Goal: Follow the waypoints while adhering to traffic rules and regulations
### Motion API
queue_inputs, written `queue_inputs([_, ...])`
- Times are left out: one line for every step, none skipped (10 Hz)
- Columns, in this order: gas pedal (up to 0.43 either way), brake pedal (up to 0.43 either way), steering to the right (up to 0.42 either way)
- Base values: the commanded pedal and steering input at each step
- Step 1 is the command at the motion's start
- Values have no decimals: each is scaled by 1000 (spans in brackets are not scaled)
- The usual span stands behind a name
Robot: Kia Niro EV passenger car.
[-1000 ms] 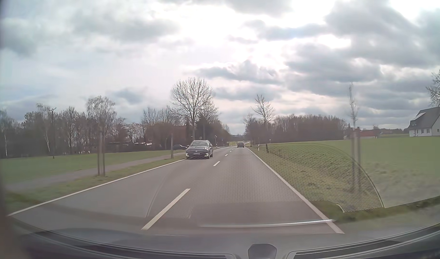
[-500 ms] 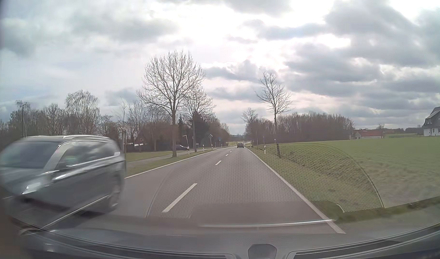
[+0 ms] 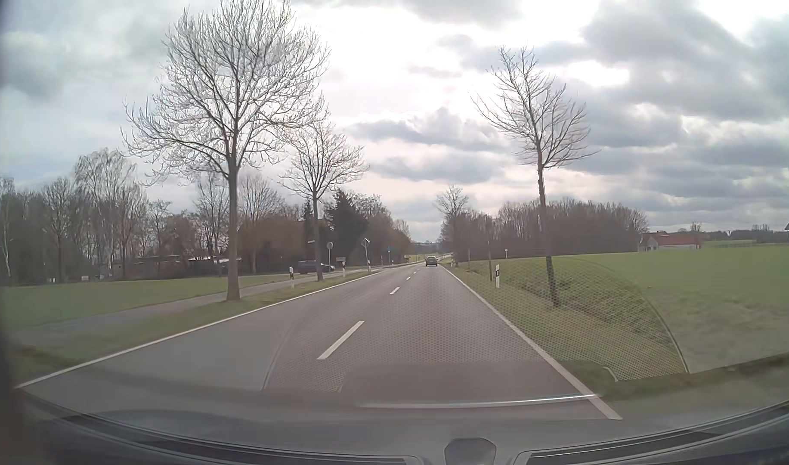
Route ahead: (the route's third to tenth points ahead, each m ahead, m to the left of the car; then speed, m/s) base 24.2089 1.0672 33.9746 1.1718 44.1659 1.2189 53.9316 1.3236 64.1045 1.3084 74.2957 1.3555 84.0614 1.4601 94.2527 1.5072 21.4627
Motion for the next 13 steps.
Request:
queue_inputs([197, 0, 4])
queue_inputs([197, 0, 5])
queue_inputs([197, 0, 5])
queue_inputs([197, 0, 5])
queue_inputs([197, 0, 6])
queue_inputs([209, 0, 5])
queue_inputs([209, 0, 5])
queue_inputs([220, 0, 5])
queue_inputs([220, 0, 5])
queue_inputs([220, 0, 5])
queue_inputs([220, 0, 5])
queue_inputs([220, 0, 5])
queue_inputs([220, 0, 5])
